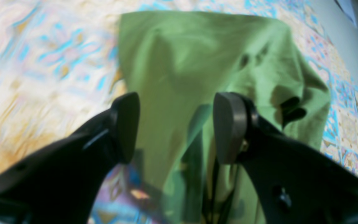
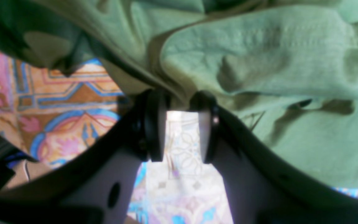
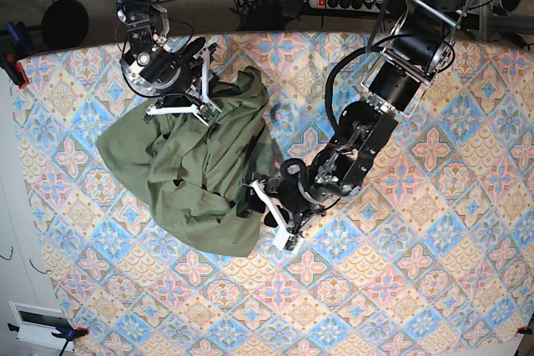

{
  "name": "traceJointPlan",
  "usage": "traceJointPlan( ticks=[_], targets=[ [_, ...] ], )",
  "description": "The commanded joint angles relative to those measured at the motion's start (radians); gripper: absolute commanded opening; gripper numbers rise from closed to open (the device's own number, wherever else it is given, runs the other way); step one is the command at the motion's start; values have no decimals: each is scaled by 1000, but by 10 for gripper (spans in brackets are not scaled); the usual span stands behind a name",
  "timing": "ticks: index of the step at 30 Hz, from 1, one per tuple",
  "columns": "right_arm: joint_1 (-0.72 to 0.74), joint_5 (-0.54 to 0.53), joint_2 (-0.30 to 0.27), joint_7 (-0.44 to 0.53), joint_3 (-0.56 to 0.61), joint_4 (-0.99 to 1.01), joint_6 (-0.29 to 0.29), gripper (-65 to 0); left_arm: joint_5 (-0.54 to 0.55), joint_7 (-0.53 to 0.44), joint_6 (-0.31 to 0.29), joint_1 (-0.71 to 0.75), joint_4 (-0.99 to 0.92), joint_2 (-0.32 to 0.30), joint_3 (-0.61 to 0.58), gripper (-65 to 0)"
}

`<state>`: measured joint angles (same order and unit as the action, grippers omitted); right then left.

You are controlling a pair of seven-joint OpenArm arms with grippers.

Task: Layout the t-shirt on the table in an organized manner, then fold the t-shirt properly
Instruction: 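Reach the left gripper to the t-shirt and grasp another edge, then pull the grippers apart to stretch the t-shirt across the table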

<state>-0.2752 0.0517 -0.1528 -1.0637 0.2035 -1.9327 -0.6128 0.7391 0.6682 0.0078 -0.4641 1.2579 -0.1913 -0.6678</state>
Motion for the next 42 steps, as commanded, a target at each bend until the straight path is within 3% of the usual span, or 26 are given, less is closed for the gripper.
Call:
traceJointPlan(
  ticks=[1,4,5,7,8,12,17,22,27,33,38,42],
  targets=[
    [9,-5,-3,13,-22,-21,3,-476,-14,-12,-4,-38,-16,20,-11,-287],
    [9,-5,11,13,-75,-21,3,-476,-77,-12,-6,-43,-59,45,-37,-362],
    [9,-5,19,13,-100,-21,3,-476,-100,-12,-6,-43,-59,46,-43,-419],
    [11,-5,38,15,-164,-21,3,-476,-146,-9,-6,-43,-59,45,-45,-610],
    [11,-5,46,15,-190,-21,3,-476,-160,-8,-6,-38,-59,43,-43,-650],
    [21,-8,48,18,-264,-20,3,-476,-161,-6,-6,-32,-7,-35,-42,-650],
    [67,-114,48,44,-368,-14,3,-475,-100,-6,-6,23,239,-236,-11,-650],
    [92,-238,45,36,-450,-11,3,-475,0,-6,-6,126,383,-406,135,-650],
    [143,-284,45,33,-456,0,3,-433,79,-6,-6,227,451,-523,291,-650],
    [143,-283,45,33,-454,28,3,-346,136,-6,-6,336,406,-584,480,-650],
    [147,-283,42,36,-454,71,3,-337,141,-6,-7,356,257,-583,584,-650],
    [235,-283,42,35,-454,72,3,-337,141,-6,-7,351,141,-580,636,-650]
  ],
)
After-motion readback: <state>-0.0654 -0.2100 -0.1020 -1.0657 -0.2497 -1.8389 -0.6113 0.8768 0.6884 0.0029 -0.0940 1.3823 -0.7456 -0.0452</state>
